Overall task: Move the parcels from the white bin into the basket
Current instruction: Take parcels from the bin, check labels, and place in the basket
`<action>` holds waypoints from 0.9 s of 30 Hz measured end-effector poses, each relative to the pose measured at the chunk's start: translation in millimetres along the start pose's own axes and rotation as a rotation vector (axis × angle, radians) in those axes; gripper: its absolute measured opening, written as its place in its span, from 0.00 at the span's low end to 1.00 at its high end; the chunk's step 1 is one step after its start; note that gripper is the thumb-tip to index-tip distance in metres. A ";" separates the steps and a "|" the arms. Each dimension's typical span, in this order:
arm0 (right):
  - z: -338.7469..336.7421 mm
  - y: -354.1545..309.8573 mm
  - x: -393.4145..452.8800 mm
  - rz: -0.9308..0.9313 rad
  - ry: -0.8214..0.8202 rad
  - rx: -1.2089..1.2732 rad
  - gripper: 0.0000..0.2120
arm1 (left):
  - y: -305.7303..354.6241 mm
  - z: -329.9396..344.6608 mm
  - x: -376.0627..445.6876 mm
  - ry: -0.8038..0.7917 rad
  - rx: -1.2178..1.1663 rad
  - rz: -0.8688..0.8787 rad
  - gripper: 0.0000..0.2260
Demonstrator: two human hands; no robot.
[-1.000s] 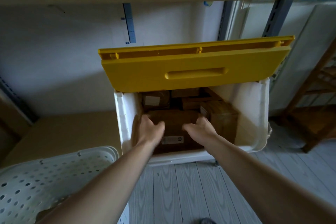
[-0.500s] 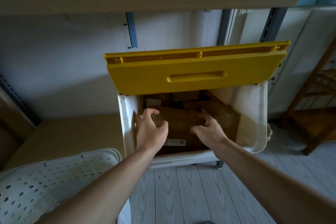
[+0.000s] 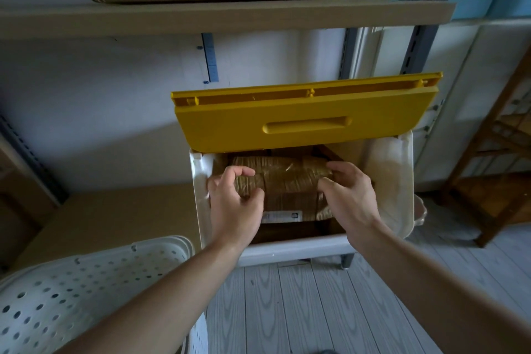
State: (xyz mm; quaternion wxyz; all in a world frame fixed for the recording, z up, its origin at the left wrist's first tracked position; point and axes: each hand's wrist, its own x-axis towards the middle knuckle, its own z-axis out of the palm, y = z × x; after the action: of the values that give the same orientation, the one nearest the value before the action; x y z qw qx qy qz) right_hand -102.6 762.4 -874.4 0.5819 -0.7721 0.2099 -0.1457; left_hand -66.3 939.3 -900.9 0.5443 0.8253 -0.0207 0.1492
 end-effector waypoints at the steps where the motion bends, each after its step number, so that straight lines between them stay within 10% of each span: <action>1: -0.2 -1.8 -3.4 -0.008 0.012 0.003 0.24 | 2.4 -2.8 -2.6 0.008 0.016 0.020 0.12; 27: -18.4 20.2 -28.6 0.163 0.094 0.089 0.17 | -24.0 -34.9 -38.9 0.018 -0.081 -0.084 0.08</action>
State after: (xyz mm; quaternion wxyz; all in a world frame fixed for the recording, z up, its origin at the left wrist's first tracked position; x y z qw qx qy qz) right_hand -139.1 756.3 -888.1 0.6151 -0.7180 0.2926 -0.1432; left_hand -106.6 975.7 -920.2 0.5834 0.8012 0.0129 0.1324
